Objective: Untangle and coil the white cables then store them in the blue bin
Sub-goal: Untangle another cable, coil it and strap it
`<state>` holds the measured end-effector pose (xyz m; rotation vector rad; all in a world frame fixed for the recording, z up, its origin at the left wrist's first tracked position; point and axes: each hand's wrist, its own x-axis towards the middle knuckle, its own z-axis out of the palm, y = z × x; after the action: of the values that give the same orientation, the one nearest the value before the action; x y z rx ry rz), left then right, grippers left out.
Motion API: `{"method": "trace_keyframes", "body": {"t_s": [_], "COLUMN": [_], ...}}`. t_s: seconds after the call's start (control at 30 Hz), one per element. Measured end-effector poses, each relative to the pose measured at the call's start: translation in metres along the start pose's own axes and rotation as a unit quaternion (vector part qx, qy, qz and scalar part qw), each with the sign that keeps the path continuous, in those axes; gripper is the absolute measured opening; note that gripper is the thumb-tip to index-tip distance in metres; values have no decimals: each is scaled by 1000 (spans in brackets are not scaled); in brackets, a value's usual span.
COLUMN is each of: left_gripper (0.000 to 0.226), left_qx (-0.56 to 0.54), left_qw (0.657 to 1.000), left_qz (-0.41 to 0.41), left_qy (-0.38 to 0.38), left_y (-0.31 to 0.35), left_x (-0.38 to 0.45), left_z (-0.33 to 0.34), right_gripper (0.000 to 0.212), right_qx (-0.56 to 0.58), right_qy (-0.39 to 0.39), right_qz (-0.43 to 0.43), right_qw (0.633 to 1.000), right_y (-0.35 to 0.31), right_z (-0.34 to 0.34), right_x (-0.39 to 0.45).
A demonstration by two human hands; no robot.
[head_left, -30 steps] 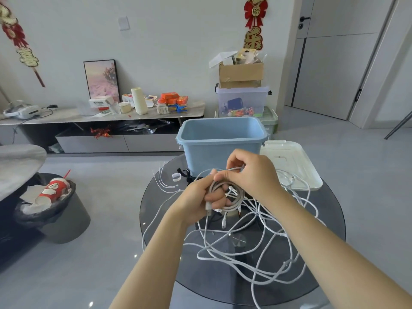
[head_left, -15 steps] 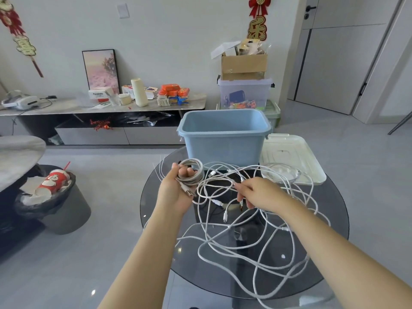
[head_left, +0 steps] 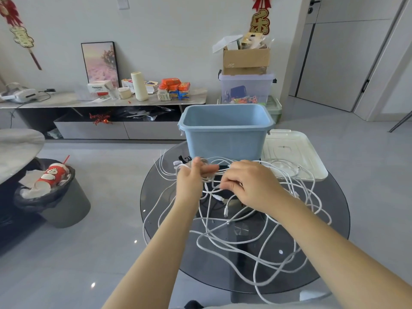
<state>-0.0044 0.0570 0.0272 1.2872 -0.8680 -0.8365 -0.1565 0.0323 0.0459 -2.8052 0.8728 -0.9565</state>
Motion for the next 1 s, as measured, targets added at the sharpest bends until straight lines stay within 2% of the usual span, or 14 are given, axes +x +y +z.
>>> {"method": "trace_keyframes", "body": {"t_s": [0.07, 0.17, 0.3, 0.37, 0.43, 0.5, 0.57, 0.6, 0.67, 0.7, 0.73, 0.8, 0.87, 1.0], "left_gripper": [56, 55, 41, 44, 51, 48, 39, 35, 30, 30, 30, 31, 33, 41], "left_qx": [74, 76, -10, -74, -123, -162, -177, -172, -152, -142, -133, -105, -55, 88], "left_qw": [995, 985, 961, 944, 929, 919, 917, 918, 922, 923, 923, 925, 940, 978], "left_qz": [9, -15, -80, -126, -145, -154, -144, -134, -116, -111, -105, -96, -83, -3], "left_qy": [-62, -155, -265, -296, -317, -324, -328, -331, -337, -341, -347, -352, -325, -189], "left_y": [3, 4, 4, 5, 8, 11, 12, 12, 10, 9, 9, 11, 11, 8], "left_x": [-7, -9, -8, -8, -8, -9, -9, -9, -9, -9, -8, -8, -7, -11], "left_z": [5, 7, 11, 11, 9, 6, 2, 1, 0, -1, -2, -4, -5, 5], "right_gripper": [29, 26, 24, 30, 27, 14, 22, 34, 54, 57, 55, 48, 43, 41], "right_qx": [16, 50, 120, 187, 232, 236, 264, 309, 421, 467, 486, 456, 439, 375], "right_qy": [35, 80, 117, 134, 141, 116, 55, 16, -40, -52, -57, -58, -60, -44], "right_qz": [6, 56, 148, 205, 236, 257, 278, 290, 324, 338, 345, 348, 354, 370], "right_qw": [999, 994, 975, 951, 933, 930, 922, 906, 847, 815, 801, 817, 823, 849], "right_y": [2, 9, 10, 11, 14, 20, 23, 21, 18, 16, 14, 14, 14, 3], "right_z": [0, -2, 0, -1, -6, -7, -4, -2, 2, 3, 3, 2, 1, 4], "right_x": [3, 7, 7, 8, 8, 7, 5, 4, 3, 3, 3, 3, 2, 6]}}
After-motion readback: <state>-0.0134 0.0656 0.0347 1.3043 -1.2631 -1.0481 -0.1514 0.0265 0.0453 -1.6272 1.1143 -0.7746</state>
